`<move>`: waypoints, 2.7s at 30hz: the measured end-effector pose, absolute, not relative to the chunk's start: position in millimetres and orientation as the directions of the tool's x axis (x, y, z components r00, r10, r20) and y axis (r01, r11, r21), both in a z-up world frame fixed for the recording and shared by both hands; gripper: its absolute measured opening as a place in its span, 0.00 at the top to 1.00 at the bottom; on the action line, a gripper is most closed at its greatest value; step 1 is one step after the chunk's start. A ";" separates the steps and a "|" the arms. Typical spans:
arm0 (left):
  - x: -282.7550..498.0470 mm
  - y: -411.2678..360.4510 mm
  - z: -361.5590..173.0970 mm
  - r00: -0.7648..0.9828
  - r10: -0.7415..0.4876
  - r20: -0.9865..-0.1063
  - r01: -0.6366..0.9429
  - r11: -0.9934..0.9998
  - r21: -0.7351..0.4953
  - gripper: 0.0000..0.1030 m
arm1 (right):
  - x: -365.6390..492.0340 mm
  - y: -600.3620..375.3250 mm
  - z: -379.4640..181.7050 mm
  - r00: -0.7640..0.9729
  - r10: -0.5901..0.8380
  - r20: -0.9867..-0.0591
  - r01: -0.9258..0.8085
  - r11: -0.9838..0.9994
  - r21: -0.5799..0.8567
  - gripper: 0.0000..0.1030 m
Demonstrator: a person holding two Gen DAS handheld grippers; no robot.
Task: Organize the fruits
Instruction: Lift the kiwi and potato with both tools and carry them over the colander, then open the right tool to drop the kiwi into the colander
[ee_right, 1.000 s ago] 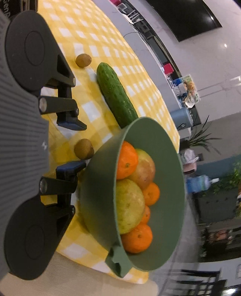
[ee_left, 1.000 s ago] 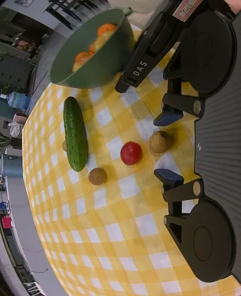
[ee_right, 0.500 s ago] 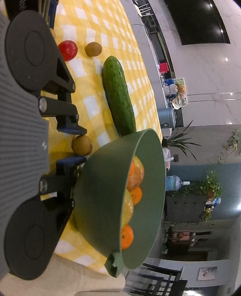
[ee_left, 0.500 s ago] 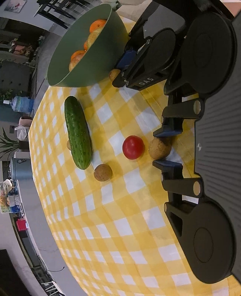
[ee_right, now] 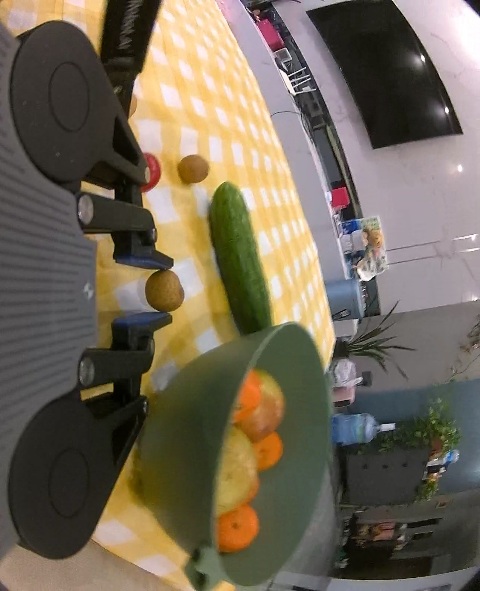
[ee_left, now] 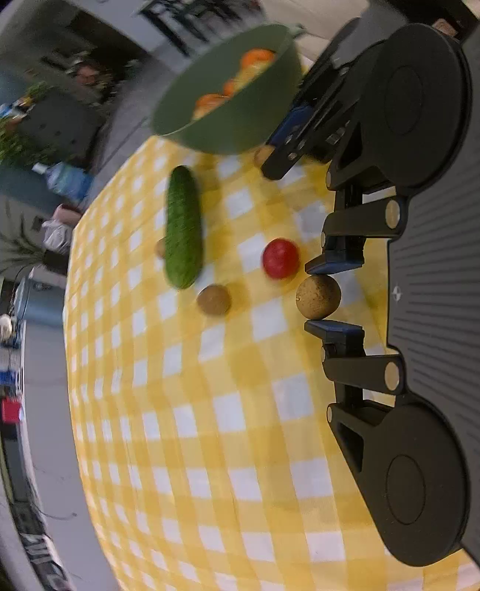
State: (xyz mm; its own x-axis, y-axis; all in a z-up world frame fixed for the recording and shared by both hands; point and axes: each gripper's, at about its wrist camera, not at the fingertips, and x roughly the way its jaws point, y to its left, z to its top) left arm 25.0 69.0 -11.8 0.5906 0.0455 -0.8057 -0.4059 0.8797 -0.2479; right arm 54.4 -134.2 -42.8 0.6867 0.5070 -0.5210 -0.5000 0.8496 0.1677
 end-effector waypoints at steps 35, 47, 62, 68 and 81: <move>51.6 2.6 65.2 0.749 -0.179 -0.638 -0.158 0.887 -0.435 0.72 | 87.7 -318.0 51.7 0.822 0.544 -0.168 -0.355 0.720 0.596 0.79; 96.5 -20.1 49.5 0.726 -0.248 -0.641 -0.159 0.847 -0.508 0.72 | 102.6 -348.1 19.7 0.798 0.574 -0.186 -0.272 0.617 0.739 0.79; 115.2 -18.8 18.7 0.743 -0.315 -0.591 -0.129 0.798 -0.588 0.72 | 138.8 -327.0 -5.3 0.696 0.665 -0.269 -0.245 0.573 0.782 0.79; 122.3 -6.8 8.9 0.743 -0.342 -0.576 -0.126 0.773 -0.622 0.72 | 154.6 -300.1 -11.4 0.669 0.664 -0.335 -0.242 0.620 0.746 0.80; 121.4 -3.4 1.5 0.744 -0.364 -0.561 -0.115 0.757 -0.644 0.72 | 165.5 -294.9 -11.1 0.693 0.629 -0.353 -0.273 0.682 0.678 0.59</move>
